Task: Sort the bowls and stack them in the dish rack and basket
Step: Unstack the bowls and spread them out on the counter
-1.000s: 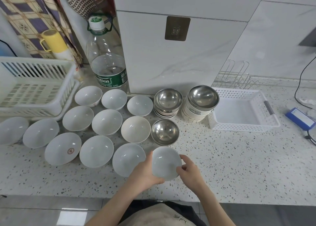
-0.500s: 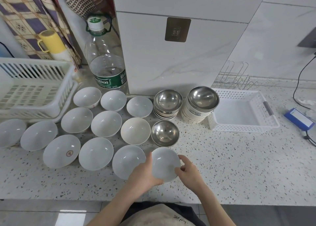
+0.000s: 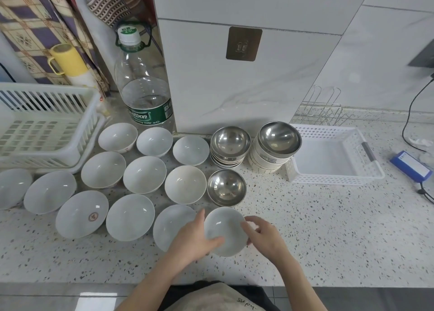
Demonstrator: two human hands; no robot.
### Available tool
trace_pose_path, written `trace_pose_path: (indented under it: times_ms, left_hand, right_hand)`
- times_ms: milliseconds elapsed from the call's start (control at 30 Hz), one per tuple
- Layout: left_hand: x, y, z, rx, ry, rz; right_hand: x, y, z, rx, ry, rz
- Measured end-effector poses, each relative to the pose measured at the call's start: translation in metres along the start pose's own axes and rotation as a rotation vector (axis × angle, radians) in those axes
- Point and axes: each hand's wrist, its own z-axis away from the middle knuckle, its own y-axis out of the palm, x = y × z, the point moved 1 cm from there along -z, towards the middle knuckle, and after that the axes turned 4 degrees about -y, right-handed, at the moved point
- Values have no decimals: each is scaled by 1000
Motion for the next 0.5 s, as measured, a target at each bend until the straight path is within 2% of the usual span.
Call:
trace_pose_path:
  times_ms: [100, 200, 333, 500]
  left_hand:
    - [-4, -13, -13, -41, -11, 203]
    - [-22, -34, -35, -114, -7, 383]
    - [-59, -65, -72, -200, -10, 538]
    - [-95, -90, -115, -202, -66, 538]
  right_hand:
    - [14, -19, -7, -181, -3, 9]
    - [31, -35, -18, -285, -20, -41]
    - [50, -48, -31, -322, -56, -140]
    - [62, -53, -42, -310, -71, -171]
